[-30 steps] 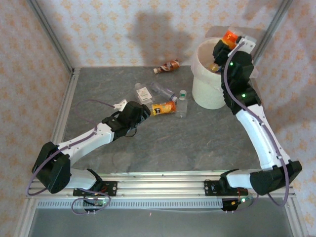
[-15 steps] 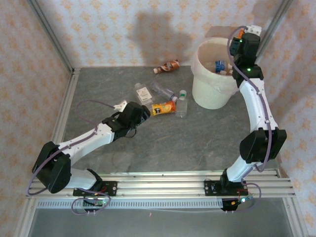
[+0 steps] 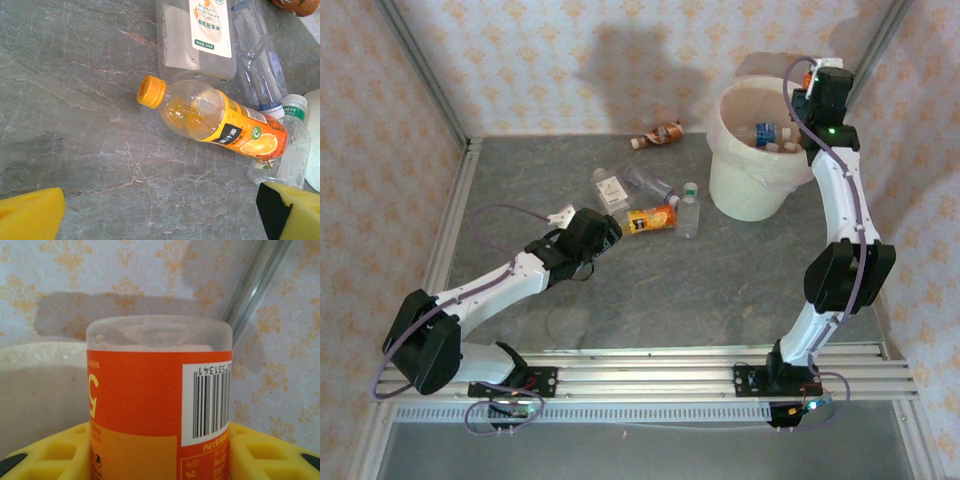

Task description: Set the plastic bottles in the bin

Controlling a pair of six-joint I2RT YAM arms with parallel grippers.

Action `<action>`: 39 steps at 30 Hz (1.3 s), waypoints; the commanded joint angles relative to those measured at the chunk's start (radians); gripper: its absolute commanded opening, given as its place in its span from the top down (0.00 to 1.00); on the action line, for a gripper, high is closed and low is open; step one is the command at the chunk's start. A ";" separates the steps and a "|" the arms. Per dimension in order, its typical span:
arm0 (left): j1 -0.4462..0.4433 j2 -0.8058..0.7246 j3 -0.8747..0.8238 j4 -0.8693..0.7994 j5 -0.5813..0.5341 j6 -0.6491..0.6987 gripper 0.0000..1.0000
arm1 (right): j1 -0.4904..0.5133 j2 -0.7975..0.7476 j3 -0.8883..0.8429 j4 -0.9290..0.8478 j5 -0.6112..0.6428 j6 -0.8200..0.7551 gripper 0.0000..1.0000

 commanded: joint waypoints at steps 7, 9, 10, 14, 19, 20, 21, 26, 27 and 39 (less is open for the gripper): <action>0.009 -0.034 -0.011 -0.033 -0.045 -0.001 0.00 | -0.007 0.046 0.039 -0.011 0.153 0.049 0.42; 0.010 -0.034 -0.009 -0.034 -0.044 0.001 0.00 | -0.007 0.035 0.030 -0.021 0.112 0.057 0.41; 0.009 -0.034 -0.007 -0.034 -0.042 0.002 0.00 | -0.007 0.026 0.021 -0.013 0.111 0.070 0.41; 0.009 -0.035 -0.013 -0.033 -0.036 -0.002 0.00 | -0.006 0.009 0.004 -0.006 0.166 0.104 0.36; 0.009 -0.020 -0.011 -0.033 -0.026 -0.005 0.00 | -0.006 -0.020 -0.026 -0.002 0.165 0.102 0.28; 0.009 -0.017 -0.009 -0.032 -0.024 -0.006 0.00 | -0.007 -0.029 -0.040 0.015 0.163 0.100 0.27; 0.009 -0.014 -0.009 -0.030 -0.024 -0.007 0.00 | -0.007 -0.037 -0.051 0.029 0.162 0.098 0.26; 0.009 0.014 0.007 -0.023 -0.021 -0.015 0.00 | -0.007 -0.057 -0.051 0.029 0.163 0.109 0.20; 0.009 0.021 0.011 -0.022 -0.019 -0.016 0.00 | -0.007 -0.065 -0.055 0.029 0.162 0.117 0.19; 0.044 0.119 0.069 0.028 0.081 -0.048 0.00 | -0.002 -0.320 -0.209 0.050 -0.034 0.326 0.08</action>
